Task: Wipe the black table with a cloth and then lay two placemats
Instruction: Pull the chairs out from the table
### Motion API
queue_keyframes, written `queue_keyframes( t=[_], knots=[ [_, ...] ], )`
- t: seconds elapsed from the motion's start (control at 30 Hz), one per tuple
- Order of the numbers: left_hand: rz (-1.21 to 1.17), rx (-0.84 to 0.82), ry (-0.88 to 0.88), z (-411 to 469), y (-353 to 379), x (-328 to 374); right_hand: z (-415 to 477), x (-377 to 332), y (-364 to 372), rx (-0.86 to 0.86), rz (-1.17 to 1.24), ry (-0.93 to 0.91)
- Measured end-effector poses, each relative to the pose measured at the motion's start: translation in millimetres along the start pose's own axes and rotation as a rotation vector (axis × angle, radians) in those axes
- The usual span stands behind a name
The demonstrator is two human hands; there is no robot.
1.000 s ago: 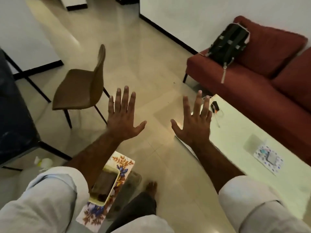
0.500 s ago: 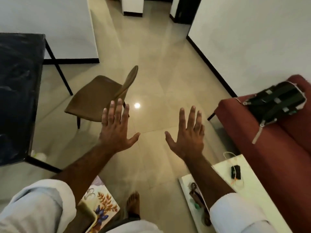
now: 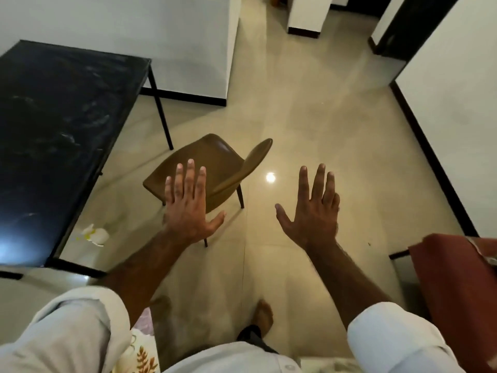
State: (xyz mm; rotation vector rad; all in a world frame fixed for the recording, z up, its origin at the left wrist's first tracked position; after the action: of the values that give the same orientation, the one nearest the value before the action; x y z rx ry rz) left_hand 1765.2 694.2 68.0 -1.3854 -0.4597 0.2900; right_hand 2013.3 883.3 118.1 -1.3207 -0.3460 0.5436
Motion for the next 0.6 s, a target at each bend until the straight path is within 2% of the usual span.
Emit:
queue_keyframes(
  t=[0.23,0.43,0.6],
  knots=[
    [-0.029,-0.031,-0.220,60.0,12.6,9.9,132.3,11.8,43.0,-0.053,0.017,-0.217],
    [-0.162,-0.061,-0.456,116.8,45.4,-15.6,241.5,-20.2,94.7,-0.092,0.028,-0.343],
    [-0.507,-0.067,-0.868,167.0,85.9,-62.6,323.1,-69.6,144.6,-0.122,0.022,-0.410]
  ],
)
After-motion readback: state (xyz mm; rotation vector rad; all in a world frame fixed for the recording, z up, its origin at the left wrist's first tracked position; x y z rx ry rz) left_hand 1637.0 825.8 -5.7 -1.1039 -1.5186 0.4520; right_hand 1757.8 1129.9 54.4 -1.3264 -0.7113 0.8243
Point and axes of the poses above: each hand's wrist, its own z-axis towards the middle knuckle, its own y-axis out of the palm, x = y × z, the point moved 1 cm from there along z, towards the middle knuckle, and after that the axes turned 6 degrees about y, right-handed, at the moved point
